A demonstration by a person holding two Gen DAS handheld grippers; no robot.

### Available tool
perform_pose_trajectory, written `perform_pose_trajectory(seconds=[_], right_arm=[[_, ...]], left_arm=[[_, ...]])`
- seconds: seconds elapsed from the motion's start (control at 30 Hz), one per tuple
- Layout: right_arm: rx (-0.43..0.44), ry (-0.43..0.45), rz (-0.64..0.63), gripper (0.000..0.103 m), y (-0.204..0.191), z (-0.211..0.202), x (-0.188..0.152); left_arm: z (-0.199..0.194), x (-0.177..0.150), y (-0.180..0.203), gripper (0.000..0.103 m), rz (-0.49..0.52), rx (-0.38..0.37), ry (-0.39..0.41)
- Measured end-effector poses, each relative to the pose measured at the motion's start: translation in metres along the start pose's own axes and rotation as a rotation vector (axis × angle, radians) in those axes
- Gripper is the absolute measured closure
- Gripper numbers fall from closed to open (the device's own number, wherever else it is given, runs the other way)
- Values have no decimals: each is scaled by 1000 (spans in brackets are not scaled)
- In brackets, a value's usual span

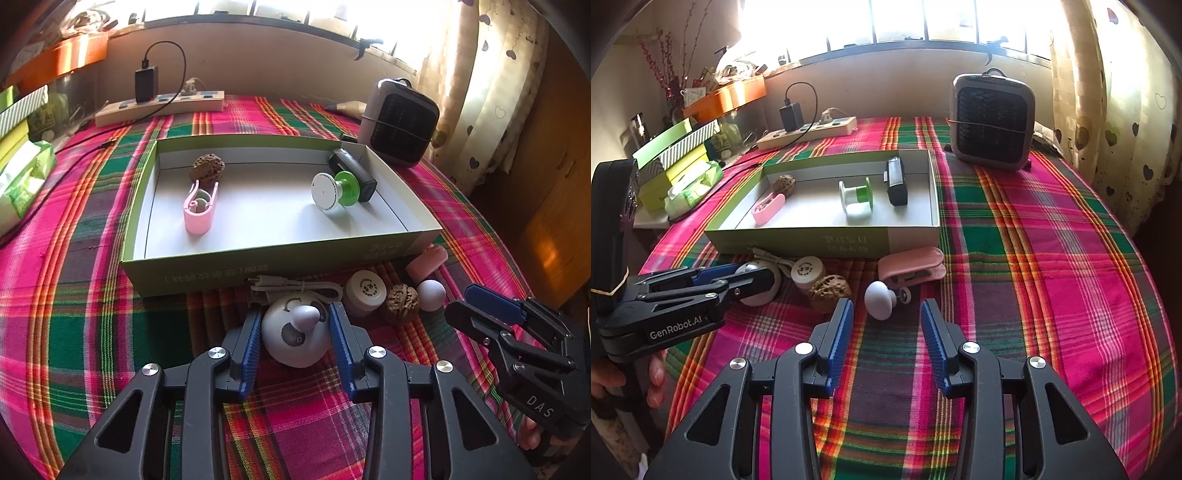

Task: Organize objects
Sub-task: 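Withdraw both tools from the box toward the objects on the bedspread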

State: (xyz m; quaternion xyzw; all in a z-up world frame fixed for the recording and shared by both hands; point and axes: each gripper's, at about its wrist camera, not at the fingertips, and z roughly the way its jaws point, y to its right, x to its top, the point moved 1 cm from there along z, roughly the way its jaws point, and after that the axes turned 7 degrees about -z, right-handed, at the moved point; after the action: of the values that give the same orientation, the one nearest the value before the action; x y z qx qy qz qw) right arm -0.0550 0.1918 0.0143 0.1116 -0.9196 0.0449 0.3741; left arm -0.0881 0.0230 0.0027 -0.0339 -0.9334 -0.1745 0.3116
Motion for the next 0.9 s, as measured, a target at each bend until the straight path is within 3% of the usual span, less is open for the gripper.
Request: perform_pose_trajectory(seconds=[0.13,0.57,0.9], right_arm=[[-1,0,-4,63,-4,-1,1],[59,16,-54,63,-30,4,8],[82,11,-97,63,-38,23,19]], left_arm=[[-6,0,-3,76,1,-6,17],[-20,-5,-31,76,-39,23,43],[-23,-6,-43,76,-55,2,45]])
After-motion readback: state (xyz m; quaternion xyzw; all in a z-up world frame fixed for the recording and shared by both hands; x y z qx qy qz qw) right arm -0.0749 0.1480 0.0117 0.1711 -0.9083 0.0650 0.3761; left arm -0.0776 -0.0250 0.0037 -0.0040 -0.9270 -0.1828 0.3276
